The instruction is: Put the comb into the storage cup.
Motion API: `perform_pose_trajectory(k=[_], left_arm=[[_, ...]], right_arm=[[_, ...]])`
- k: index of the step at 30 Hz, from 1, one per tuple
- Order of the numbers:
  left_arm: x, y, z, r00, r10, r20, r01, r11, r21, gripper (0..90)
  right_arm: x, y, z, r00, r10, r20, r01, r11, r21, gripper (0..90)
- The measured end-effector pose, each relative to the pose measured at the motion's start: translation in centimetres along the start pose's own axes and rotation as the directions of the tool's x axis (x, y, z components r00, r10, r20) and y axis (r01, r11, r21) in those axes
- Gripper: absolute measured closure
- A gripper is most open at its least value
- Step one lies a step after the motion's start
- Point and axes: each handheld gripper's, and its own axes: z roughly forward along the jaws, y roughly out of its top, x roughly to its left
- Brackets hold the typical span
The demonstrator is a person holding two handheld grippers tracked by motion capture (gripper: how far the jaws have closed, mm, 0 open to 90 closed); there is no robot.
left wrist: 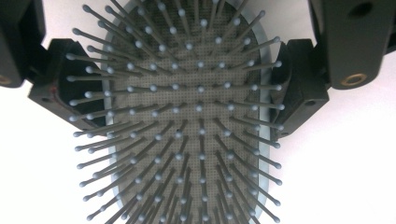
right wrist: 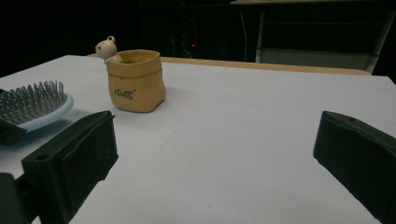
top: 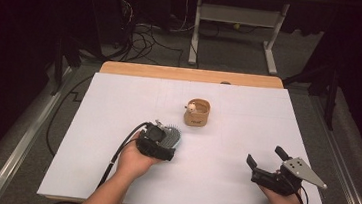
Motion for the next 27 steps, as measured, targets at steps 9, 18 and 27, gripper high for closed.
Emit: perform_pose_trajectory(k=[9,18,27], left_arm=[[0.3,-0.5,-1.3,1.0000,0.005,0.006,-0.004,0.9967,-0.082,21.1],[0.5,-0.8,-2.1,0.9998,0.001,0.018,0.001,0.9923,-0.124,21.1],[0.7,-1.5,-3.5,0.9998,0.010,0.019,-0.006,0.9804,-0.197,21.0]], right_arm=[[0.0,0.0,0.0,1.0000,0.003,0.002,-0.003,1.0000,0.000,0.3],[0.0,0.0,0.0,1.0000,0.001,0.002,-0.001,1.0000,-0.001,0.3],[0.0,0.0,-0.1,1.0000,-0.001,0.004,0.001,1.0000,-0.007,0.3]])
